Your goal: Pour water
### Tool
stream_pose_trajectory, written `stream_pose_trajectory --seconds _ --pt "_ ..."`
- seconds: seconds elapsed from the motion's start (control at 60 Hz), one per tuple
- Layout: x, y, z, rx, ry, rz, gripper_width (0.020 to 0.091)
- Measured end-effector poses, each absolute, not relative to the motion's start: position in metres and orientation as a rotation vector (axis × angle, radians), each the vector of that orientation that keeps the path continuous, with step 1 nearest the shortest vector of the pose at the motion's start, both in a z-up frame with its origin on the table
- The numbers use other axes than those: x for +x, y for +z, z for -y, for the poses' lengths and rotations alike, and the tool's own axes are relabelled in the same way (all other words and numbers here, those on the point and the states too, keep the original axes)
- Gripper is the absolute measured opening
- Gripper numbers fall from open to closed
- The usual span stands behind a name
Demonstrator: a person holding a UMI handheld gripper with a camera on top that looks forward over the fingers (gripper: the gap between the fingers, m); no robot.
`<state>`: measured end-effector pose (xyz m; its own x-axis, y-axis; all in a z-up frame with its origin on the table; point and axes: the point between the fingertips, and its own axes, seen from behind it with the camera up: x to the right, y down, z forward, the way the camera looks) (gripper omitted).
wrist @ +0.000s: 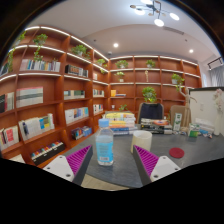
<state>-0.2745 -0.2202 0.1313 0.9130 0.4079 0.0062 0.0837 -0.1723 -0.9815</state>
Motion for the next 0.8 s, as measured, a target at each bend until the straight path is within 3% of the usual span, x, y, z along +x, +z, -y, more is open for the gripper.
stream_pose_trajectory --seconds 0.05,0.467,0.533,0.633,0.717,0.8 --pt "-0.311 0.107 0.217 -1.715 0.34 0.378 0.0827" --pt "-0.373 0.071 0.133 -1.727 0.347 0.312 0.0798" --pt "-0.375 0.069 0.126 -1.718 0.331 0.317 0.0721" --pt "-0.363 0.066 0.115 -1.717 0.243 0.279 0.0474" --pt "-0.364 0.067 0.115 -1.717 0.229 0.274 0.0443" --pt "-0.362 0.067 0.114 -1.701 0.236 0.268 0.0366"
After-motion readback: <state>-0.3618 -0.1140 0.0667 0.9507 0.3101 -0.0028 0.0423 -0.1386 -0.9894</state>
